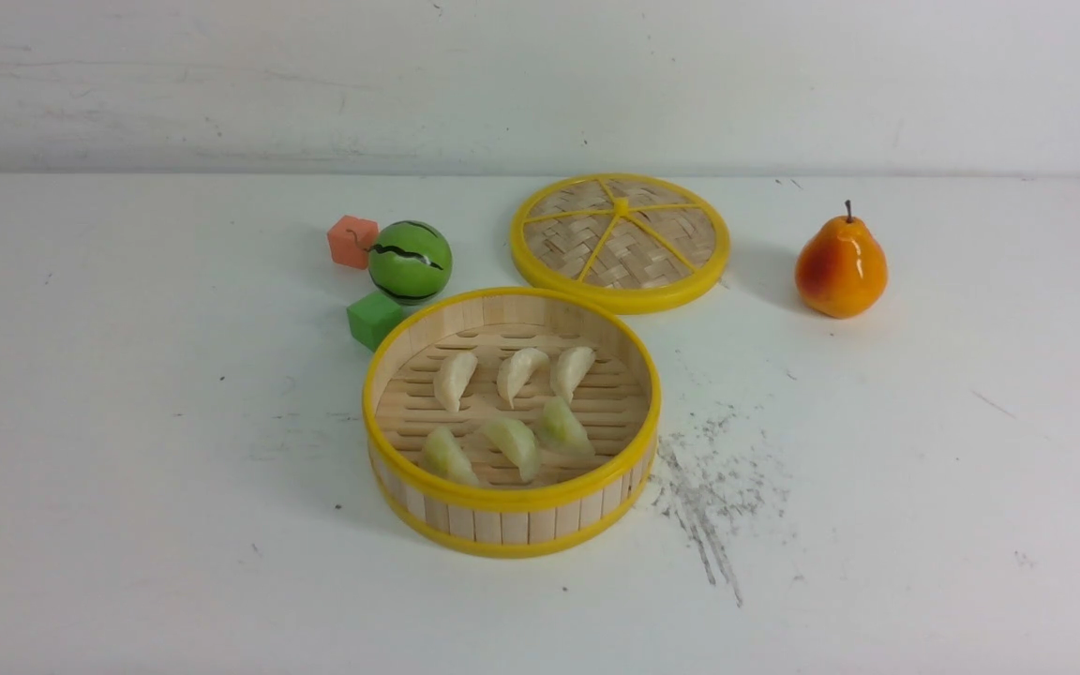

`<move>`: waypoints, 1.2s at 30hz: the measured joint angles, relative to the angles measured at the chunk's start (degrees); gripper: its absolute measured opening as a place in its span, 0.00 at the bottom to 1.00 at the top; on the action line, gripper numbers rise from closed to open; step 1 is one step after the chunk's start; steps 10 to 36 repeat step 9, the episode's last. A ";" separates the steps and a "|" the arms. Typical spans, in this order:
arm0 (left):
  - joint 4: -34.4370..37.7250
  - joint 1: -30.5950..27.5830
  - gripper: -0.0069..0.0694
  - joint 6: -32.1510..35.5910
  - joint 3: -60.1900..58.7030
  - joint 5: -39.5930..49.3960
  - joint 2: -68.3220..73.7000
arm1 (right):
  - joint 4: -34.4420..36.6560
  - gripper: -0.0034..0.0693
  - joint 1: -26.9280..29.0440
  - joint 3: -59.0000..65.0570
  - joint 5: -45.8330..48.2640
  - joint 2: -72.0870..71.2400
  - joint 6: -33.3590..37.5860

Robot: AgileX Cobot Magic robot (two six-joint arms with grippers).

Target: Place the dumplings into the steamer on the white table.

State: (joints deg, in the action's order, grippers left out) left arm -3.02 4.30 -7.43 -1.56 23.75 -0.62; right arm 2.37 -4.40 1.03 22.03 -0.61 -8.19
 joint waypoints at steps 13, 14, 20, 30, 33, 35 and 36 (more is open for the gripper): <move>0.00 0.00 0.11 0.00 0.00 0.00 0.00 | 0.00 0.28 0.00 0.00 0.00 0.00 0.00; 0.00 0.00 0.11 0.00 0.00 0.00 0.00 | 0.00 0.28 0.00 0.00 0.00 0.00 0.00; 0.00 0.00 0.11 0.00 0.00 0.00 0.00 | 0.00 0.28 0.00 0.00 0.00 0.00 0.00; 0.00 0.00 0.11 0.00 0.00 0.00 0.00 | 0.00 0.28 0.00 0.00 0.00 0.00 0.00; 0.00 0.00 0.11 0.00 0.00 0.00 0.00 | 0.00 0.28 0.00 0.00 0.00 0.00 0.00; 0.00 0.00 0.11 0.00 0.00 0.00 0.00 | 0.00 0.28 0.00 0.00 0.00 0.00 0.00; 0.00 0.00 0.11 0.00 0.00 0.00 0.00 | 0.00 0.28 0.00 0.00 0.00 0.00 0.00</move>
